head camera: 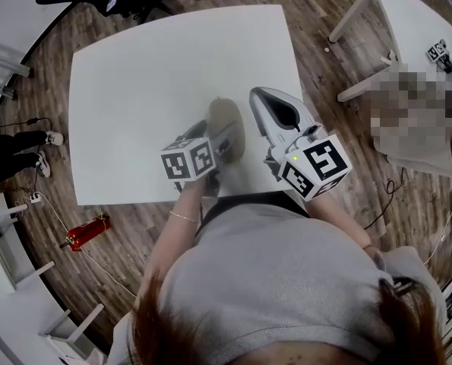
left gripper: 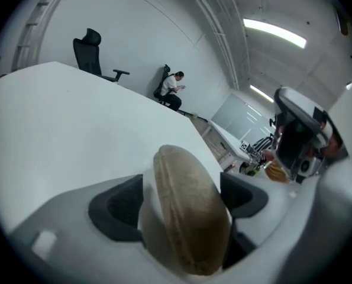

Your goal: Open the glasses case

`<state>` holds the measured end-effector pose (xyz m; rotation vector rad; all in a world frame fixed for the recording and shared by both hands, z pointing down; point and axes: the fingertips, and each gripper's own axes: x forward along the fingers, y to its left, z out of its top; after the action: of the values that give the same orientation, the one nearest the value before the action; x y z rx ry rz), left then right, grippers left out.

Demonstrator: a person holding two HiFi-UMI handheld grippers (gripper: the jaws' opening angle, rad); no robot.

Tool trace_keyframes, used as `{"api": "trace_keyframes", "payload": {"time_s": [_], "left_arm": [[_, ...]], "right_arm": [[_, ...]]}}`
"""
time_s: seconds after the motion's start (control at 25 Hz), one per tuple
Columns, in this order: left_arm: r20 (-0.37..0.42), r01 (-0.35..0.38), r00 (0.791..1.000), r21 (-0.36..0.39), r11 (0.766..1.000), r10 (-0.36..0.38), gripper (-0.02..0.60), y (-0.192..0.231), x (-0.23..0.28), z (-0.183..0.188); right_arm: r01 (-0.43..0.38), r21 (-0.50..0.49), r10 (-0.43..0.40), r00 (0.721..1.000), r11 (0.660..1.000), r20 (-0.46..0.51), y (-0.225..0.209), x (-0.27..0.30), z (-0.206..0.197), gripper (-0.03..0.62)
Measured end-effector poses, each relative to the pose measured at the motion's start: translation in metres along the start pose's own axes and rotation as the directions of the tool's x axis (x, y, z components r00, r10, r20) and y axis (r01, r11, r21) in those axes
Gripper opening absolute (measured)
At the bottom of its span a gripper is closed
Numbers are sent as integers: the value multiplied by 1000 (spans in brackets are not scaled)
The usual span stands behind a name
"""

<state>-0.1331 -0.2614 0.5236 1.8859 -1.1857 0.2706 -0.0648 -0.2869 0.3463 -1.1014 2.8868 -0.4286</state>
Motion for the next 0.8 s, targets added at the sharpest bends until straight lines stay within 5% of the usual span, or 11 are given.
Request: {"api": "trace_keyframes", "payload": {"time_s": [0.4, 0.8], "left_arm": [[-183, 22, 983, 34, 999, -15, 413, -46, 47, -25], [-198, 143, 971, 33, 989, -134, 357, -56, 49, -30]], "right_arm": [[21, -48, -20, 999, 999, 29, -9, -9, 10, 5], [42, -27, -41, 998, 999, 37, -23, -12, 12, 5]]}}
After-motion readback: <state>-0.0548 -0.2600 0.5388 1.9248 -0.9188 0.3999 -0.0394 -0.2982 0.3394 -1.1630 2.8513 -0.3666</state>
